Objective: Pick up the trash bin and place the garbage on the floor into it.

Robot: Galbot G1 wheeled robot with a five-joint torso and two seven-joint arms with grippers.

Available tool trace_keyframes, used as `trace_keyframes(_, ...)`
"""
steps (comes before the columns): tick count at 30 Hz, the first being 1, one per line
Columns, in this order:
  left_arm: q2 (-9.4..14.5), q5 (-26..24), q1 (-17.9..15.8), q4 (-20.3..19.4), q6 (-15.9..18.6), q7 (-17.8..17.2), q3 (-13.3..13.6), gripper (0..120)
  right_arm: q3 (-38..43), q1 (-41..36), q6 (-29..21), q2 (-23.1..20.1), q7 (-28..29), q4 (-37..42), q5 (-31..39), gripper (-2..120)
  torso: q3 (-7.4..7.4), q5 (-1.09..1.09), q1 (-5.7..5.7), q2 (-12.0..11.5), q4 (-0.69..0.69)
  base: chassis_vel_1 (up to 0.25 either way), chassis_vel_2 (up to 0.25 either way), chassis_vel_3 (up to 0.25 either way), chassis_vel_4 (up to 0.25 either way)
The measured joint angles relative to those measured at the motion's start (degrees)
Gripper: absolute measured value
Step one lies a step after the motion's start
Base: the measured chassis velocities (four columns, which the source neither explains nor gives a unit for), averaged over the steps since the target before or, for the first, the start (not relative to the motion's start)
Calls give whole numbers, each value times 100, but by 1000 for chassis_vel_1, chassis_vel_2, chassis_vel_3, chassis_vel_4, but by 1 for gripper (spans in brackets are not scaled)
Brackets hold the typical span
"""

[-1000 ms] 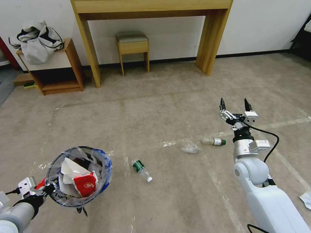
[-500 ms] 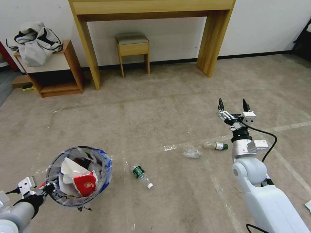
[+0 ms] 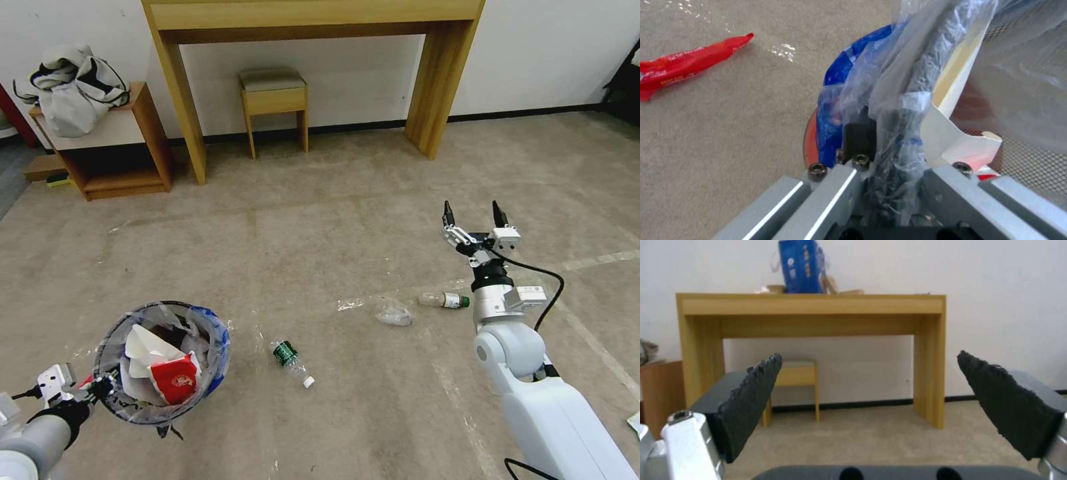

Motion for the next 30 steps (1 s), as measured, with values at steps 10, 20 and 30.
trace_keyframes(10, 39, -14, -14, -35, 1, -19, 6, 0, -1390, 805, -2589, -660, 938, 440, 1363, 100, 0, 0, 0, 0, 2, 0, 0, 0, 0)
trace_keyframes(20, 114, -11, -38, 31, 7, -20, 28, 0, -2561, 1445, -4667, -1035, 1477, 819, 2542, 100, 0, -1, 0, 0, 1, 0, 0, 0, 0)
trace_keyframes(30, 153, -17, -78, 79, 12, -17, 63, 0, -3728, 1999, -5574, -1004, 1866, 683, 3266, 100, 0, 0, 0, 0, 1, 0, 0, 0, 0)
